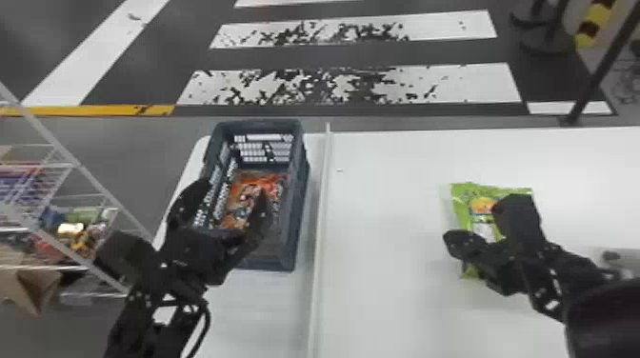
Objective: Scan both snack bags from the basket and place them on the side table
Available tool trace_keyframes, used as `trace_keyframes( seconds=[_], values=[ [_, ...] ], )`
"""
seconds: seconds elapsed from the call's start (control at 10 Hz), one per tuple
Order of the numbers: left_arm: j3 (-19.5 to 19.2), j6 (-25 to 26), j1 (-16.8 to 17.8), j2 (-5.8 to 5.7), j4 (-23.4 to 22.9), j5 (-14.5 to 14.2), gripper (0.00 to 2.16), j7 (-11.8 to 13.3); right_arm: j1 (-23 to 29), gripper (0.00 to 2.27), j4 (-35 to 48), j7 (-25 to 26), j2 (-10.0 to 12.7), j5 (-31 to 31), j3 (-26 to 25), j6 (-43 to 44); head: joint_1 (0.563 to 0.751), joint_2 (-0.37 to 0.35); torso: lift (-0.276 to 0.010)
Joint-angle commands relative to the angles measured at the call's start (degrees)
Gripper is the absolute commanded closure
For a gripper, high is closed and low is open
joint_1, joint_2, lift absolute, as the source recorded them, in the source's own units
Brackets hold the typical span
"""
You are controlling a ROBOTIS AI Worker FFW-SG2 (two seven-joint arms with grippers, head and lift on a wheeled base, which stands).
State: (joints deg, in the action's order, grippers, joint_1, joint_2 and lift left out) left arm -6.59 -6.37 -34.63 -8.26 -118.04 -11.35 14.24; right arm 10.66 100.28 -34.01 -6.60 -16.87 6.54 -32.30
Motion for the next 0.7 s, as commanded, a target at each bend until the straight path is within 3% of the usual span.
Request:
trace_keyframes(
  seconds=[0.0, 0.2, 0.3, 0.4, 0.5, 0.6],
  values=[
    [0.0, 0.0, 0.0, 0.0, 0.0, 0.01, 0.09, 0.0, -0.21, 2.26, -0.26, 0.0, -0.08, 0.0, -0.47, 0.0, 0.695, 0.141, -0.075],
    [0.0, 0.0, 0.0, 0.0, 0.0, 0.01, 0.09, 0.0, 0.76, 2.26, 1.5, 0.0, -0.08, 1.23, -1.09, -0.35, 0.695, 0.133, -0.075],
    [-0.09, 0.0, 0.0, 0.0, 0.0, 0.01, 0.09, 0.0, 3.05, 2.07, 7.13, 0.08, 0.01, 3.25, -1.09, -1.76, 0.695, 0.13, -0.075],
    [-0.18, 0.0, -0.09, 0.0, -0.18, 0.01, 0.09, 0.0, 4.89, 1.5, 13.63, 0.08, 0.01, 4.57, -1.7, -3.87, 0.695, 0.136, -0.075],
    [-0.18, 0.0, -0.09, 0.0, -0.18, 0.01, 0.09, 0.0, 5.6, 0.31, 18.82, 0.08, 0.01, 6.24, -3.55, -9.14, 0.695, 0.147, -0.075],
    [-0.27, 0.0, -0.09, 0.0, -0.18, 0.01, 0.09, 0.0, 5.6, 0.0, 21.45, 0.61, 0.01, 7.21, -6.36, -13.19, 0.695, 0.145, -0.075]
  ],
)
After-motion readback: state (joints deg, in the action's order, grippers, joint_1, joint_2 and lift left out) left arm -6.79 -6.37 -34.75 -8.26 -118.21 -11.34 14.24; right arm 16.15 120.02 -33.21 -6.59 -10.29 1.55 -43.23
